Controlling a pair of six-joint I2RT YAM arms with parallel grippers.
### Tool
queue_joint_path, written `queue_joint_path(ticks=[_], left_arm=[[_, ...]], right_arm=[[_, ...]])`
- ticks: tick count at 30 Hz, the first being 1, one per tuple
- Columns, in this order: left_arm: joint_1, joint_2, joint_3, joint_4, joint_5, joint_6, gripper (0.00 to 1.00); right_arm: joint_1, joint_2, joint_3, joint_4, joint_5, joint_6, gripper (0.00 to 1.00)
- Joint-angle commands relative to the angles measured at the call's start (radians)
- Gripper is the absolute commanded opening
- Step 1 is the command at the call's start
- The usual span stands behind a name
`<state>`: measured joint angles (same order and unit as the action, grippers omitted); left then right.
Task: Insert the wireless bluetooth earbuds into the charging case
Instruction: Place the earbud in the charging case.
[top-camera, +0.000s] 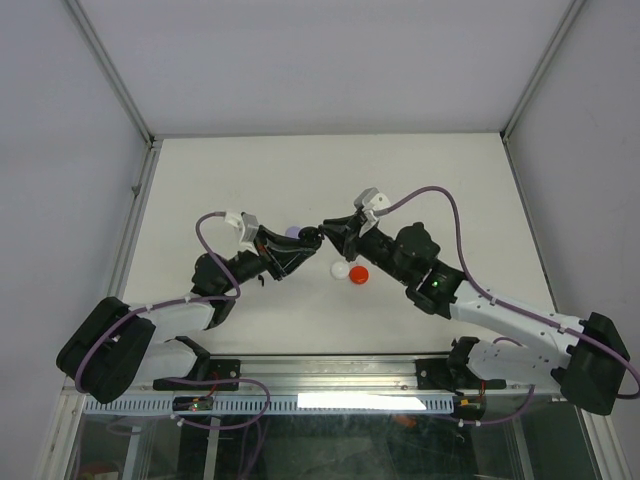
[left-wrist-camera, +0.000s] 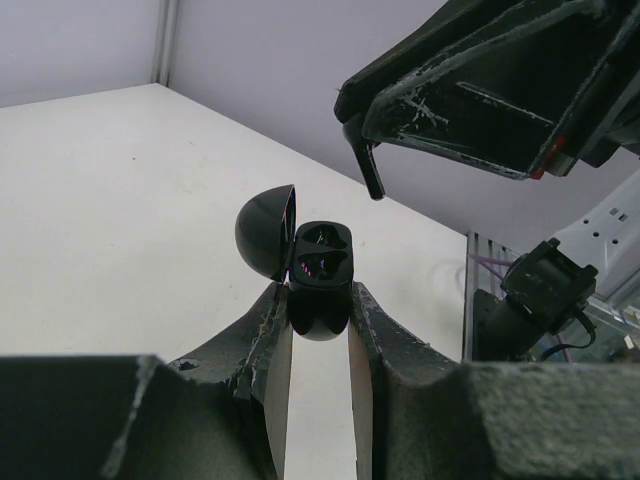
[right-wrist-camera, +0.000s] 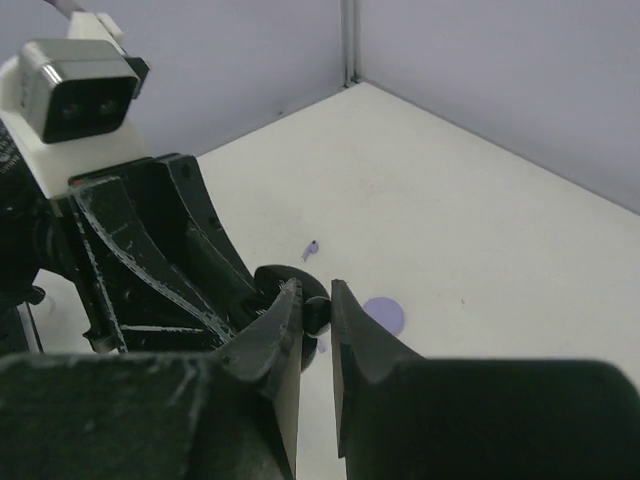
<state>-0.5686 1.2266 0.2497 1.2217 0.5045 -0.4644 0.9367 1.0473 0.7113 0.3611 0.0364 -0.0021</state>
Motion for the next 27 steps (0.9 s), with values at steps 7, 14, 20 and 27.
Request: queue_joint_path(ticks=[7,14,20,27], left_arm=[[0.001,0.006,0.036,0.132,0.054,-0.088,0.0],[0.001,-0.004,0.03,0.153,0.056,-0.113,0.0],[0.002,-0.025,0.024,0.153,0.038,-0.13,0.0],[0.001,-0.025,0.028,0.129,0.021,-0.141,0.0]], right_arm=[[0.061,0.043,-0.017,0.234,0.02,-0.064,0.09],[0.077,0.053,-0.04,0.256,0.067,-0.099,0.09],[0.083,0.043,-0.048,0.256,0.061,-0.105,0.09],[0.086,0.02,-0.059,0.271,0.035,-0.069,0.09]])
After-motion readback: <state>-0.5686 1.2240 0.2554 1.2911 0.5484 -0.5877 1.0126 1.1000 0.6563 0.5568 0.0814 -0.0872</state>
